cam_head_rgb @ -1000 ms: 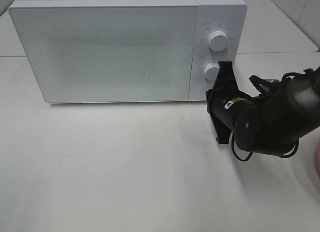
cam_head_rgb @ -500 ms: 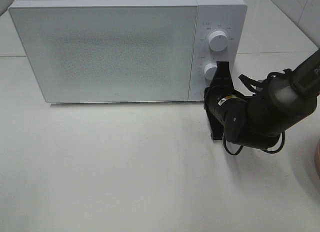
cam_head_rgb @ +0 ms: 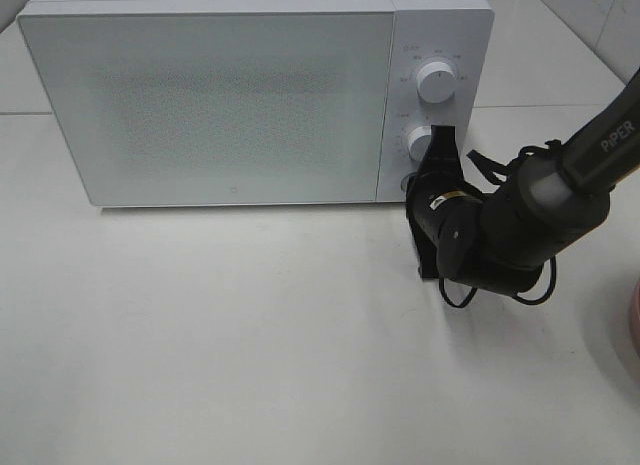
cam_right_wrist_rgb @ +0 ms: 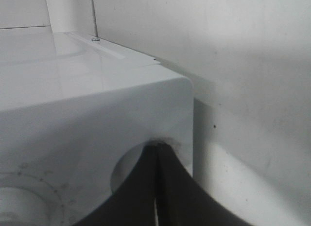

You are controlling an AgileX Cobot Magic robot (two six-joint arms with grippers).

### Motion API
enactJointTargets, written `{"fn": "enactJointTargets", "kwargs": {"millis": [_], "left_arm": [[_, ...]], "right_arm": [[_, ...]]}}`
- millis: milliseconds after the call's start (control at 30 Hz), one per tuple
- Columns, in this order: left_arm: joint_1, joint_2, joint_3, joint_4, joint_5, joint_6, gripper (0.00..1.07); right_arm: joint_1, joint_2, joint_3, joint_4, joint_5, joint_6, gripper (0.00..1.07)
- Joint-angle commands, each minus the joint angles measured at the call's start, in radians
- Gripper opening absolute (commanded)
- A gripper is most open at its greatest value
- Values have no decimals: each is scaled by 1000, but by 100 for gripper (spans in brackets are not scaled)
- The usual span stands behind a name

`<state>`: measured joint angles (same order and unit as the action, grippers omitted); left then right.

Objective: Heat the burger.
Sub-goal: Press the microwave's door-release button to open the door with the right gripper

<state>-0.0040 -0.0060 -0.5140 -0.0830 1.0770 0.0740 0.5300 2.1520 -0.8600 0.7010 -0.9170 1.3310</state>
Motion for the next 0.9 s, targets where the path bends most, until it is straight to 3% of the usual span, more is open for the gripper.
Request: {"fn": "enactJointTargets", "kwargs": {"millis": [33, 900], "left_arm": [[-1, -21, 0, 2, -9, -2, 100], [-1, -21, 0, 2, -9, -2, 100]], "right_arm": [[-13, 1, -39, -6, -106, -34, 0], [-14, 30, -154, -9, -288, -56, 0]]}}
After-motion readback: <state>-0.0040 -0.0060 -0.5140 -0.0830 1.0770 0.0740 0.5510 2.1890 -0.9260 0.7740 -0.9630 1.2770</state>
